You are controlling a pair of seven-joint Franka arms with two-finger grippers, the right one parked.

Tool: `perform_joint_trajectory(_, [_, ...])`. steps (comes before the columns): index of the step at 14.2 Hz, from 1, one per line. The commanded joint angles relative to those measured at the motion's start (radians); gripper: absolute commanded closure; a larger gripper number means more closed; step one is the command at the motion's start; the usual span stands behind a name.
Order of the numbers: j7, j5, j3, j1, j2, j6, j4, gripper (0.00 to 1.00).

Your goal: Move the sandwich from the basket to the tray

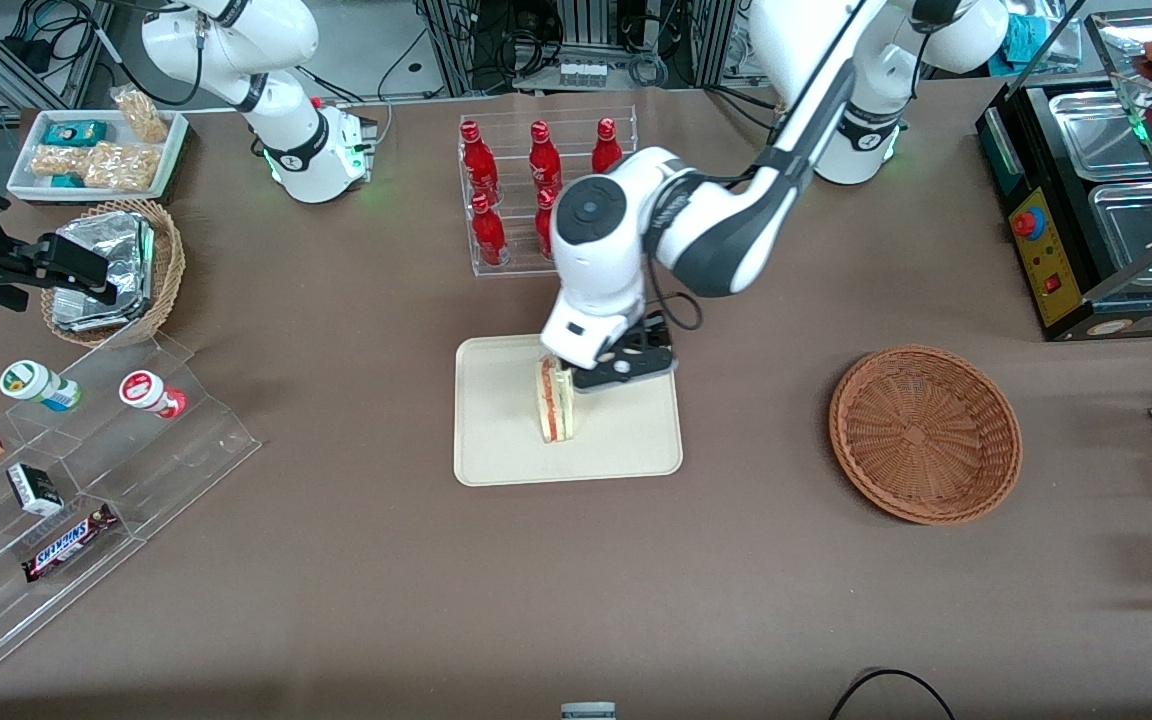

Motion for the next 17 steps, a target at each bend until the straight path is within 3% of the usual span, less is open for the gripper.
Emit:
perform_joint_trajectory(1, [0.085,-0.062,0.091,-0.009,-0.107,-0.004,-0.146,0.00])
perform_joint_trajectory(5, [0.443,-0.183,0.281,-0.010,-0.208,-0.080,-0.235,0.00])
perform_joint_trajectory(10, [0.808,-0.183,0.491,-0.012,-0.337,-0.308,-0.226,0.00])
perform_joint_trajectory(14, [0.959,-0.154,0.582,-0.009,-0.441,-0.437,-0.180,0.00])
perform_joint_trajectory(16, [0.965,-0.116,0.590,-0.006,-0.461,-0.474,-0.133,0.00])
perform_joint_trajectory(17, [0.965,-0.116,0.573,0.052,-0.462,-0.482,-0.120,0.00])
